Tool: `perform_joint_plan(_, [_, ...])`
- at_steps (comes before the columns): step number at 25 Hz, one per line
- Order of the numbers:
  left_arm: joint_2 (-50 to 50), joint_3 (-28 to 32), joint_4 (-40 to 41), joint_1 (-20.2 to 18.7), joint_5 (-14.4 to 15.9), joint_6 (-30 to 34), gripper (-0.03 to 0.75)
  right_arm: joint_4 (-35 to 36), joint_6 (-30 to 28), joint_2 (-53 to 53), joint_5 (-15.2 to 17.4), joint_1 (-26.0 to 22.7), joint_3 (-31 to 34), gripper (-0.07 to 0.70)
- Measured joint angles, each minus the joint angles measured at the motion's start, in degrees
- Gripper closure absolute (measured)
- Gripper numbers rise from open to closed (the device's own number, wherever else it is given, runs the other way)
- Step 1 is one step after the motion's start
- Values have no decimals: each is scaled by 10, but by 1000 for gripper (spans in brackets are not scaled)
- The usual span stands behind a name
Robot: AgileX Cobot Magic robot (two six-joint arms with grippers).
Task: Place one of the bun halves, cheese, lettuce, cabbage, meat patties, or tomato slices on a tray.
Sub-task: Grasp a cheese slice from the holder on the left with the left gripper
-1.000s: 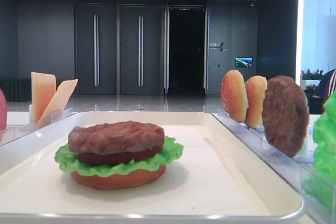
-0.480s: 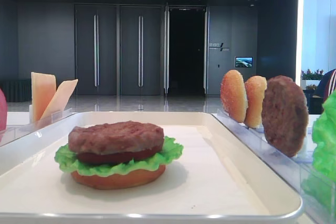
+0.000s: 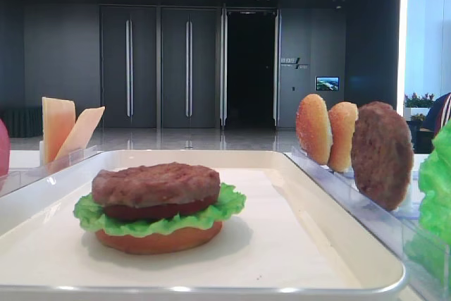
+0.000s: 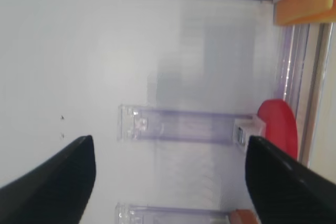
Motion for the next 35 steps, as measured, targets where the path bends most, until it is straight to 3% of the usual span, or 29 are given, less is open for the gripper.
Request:
perform_joint_plan(13, [119,-187,3,0,57,-3,24,0,0,0,0,0,0,44])
perform_joint_plan(31, [278,-366,-8,0,65,-30,24,0,0,0,0,0,0,44])
perform_joint_plan(35, [286,-383,-27,0,66,-30,24,0,0,0,0,0,0,44])
